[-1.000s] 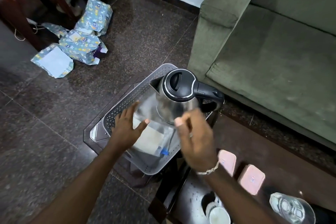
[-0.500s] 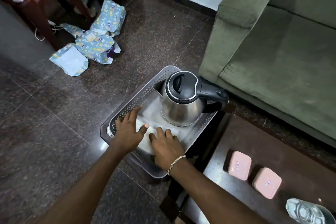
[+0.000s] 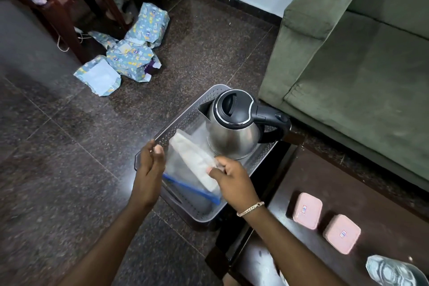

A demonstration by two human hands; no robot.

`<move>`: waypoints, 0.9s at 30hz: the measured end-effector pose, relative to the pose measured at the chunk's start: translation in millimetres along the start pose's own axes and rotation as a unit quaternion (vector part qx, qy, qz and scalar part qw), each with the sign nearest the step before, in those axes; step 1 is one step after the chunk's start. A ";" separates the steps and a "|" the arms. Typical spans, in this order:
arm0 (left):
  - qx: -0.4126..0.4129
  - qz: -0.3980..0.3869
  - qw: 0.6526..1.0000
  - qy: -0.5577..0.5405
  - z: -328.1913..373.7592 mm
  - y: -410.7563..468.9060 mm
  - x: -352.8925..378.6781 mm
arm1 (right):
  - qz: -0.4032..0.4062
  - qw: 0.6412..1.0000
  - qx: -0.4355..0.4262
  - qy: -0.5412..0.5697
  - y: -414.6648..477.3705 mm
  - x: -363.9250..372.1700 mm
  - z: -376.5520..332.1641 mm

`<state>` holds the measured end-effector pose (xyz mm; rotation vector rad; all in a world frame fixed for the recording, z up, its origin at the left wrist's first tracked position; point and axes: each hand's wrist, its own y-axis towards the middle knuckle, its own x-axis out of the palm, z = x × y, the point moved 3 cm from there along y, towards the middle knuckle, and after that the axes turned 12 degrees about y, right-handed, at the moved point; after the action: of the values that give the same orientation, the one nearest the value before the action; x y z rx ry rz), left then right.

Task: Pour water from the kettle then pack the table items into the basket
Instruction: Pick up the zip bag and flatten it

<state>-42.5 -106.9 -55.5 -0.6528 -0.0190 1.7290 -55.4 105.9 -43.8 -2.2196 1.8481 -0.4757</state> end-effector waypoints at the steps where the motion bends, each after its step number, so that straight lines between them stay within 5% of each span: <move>1: -0.011 -0.016 1.000 0.010 -1.4 -5.9 -0.1 | -0.012 0.997 0.016 0.069 -3.9 -3.1 -5.0; 7: -0.023 -0.083 0.996 0.024 9.2 -32.3 9.1 | -0.037 0.947 0.069 0.311 -41.1 -36.5 -34.3; 11: -0.021 -0.186 0.979 -0.084 27.0 -58.7 31.6 | -0.034 0.906 0.073 0.416 -69.5 -72.9 -50.9; 19: -0.023 -0.219 0.958 -0.185 91.2 -128.0 97.2 | 0.126 0.863 0.065 0.485 -130.8 -187.0 -39.6; 21: 0.002 -0.237 0.954 -0.186 110.9 -144.6 118.1 | 0.192 0.904 0.045 0.381 -150.3 -211.1 -32.6; 23: 0.035 -0.251 0.951 -0.177 129.7 -160.0 141.4 | 0.279 0.953 0.013 0.119 -176.0 -231.2 -34.6; 24: 0.051 -0.255 0.951 -0.168 137.5 -166.5 152.1 | 0.321 0.947 -0.016 0.009 -189.0 -236.8 -39.4; 27: 0.117 -0.281 0.947 -0.104 163.7 -190.9 190.7 | 0.296 0.947 -0.124 -0.006 -229.1 -244.4 -61.4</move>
<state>35.9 171.5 70.9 -0.2489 -0.1323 1.2134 91.3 391.6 69.7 -1.6425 2.5338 -0.1190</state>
